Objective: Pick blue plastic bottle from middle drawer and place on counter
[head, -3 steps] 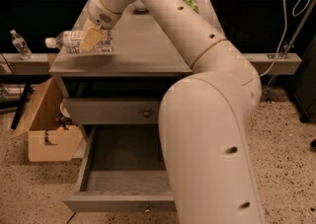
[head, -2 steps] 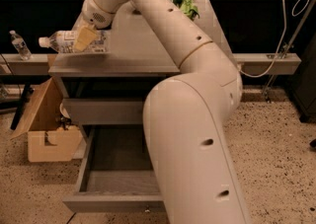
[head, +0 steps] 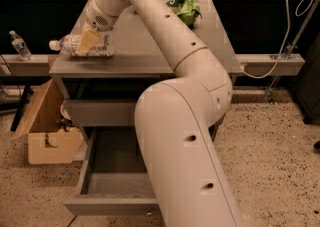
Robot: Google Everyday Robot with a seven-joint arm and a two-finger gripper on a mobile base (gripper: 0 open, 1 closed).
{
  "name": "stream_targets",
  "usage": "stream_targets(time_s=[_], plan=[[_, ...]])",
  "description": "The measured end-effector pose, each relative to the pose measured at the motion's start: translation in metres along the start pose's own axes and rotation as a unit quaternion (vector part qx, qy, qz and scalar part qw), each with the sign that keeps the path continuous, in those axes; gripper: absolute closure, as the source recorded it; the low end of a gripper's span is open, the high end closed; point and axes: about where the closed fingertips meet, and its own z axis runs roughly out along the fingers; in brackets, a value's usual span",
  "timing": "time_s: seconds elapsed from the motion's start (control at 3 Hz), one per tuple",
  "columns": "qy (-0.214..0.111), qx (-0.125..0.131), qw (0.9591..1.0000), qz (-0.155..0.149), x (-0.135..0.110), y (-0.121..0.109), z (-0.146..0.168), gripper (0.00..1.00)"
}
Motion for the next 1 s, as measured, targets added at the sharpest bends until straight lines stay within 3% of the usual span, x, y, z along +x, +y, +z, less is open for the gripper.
stream_targets(time_s=[0.67, 1.0], plan=[[0.005, 0.026, 0.9992, 0.031, 0.046, -0.022, -0.028, 0.0], [0.017, 0.061, 0.9974, 0.034, 0.065, -0.036, -0.071, 0.0]])
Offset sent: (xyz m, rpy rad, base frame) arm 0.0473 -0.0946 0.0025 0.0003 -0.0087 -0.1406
